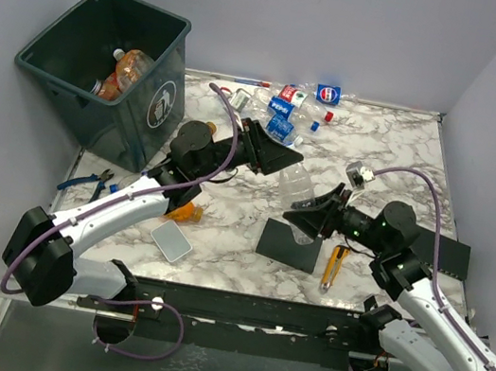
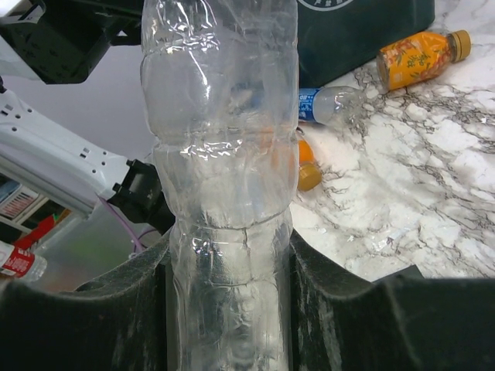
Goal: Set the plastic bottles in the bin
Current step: Pick up the plastic bottle at the center of the board.
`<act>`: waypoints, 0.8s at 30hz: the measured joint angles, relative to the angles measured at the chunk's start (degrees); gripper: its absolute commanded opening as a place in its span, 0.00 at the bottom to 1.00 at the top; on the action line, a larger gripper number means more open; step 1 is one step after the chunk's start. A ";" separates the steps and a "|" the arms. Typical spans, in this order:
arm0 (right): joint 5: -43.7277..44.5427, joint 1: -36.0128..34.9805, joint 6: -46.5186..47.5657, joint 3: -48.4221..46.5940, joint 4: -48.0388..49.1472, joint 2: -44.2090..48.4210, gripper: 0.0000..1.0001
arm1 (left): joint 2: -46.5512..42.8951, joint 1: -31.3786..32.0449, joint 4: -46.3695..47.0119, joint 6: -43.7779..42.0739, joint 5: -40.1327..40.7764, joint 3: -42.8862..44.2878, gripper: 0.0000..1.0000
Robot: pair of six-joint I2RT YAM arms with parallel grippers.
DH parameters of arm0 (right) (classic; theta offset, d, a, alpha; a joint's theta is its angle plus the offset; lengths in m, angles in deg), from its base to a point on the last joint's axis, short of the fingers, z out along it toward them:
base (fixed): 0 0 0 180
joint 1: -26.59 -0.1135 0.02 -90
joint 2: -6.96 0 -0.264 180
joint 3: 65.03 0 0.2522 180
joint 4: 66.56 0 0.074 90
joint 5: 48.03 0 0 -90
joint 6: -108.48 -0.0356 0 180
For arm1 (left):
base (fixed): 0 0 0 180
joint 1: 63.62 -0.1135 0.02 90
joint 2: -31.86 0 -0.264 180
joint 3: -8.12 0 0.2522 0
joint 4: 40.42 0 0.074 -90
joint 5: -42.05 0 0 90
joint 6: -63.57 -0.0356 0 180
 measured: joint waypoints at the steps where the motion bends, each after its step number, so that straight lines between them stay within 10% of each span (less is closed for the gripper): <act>1: -0.02 0.00 0.00 0.00 -0.02 -0.11 0.21 | 0.22 0.00 -0.17 0.37 -0.74 0.13 0.43; 5: -0.17 0.00 -0.11 0.00 -0.17 -0.63 0.27 | 0.31 -0.13 -0.20 -0.07 -2.43 0.70 0.17; 7: -0.22 0.00 -0.50 0.00 -0.50 -0.66 0.57 | 0.31 -0.33 -0.17 -0.83 -2.86 0.76 0.00; 10: -0.33 0.00 -0.35 -0.33 -1.29 -0.74 0.99 | 0.31 -0.31 -0.57 -1.33 -3.08 0.79 0.00; 24: 7.56 0.09 -3.45 -15.02 -16.63 6.62 1.00 | -6.93 0.37 -19.87 -23.85 20.39 18.58 0.00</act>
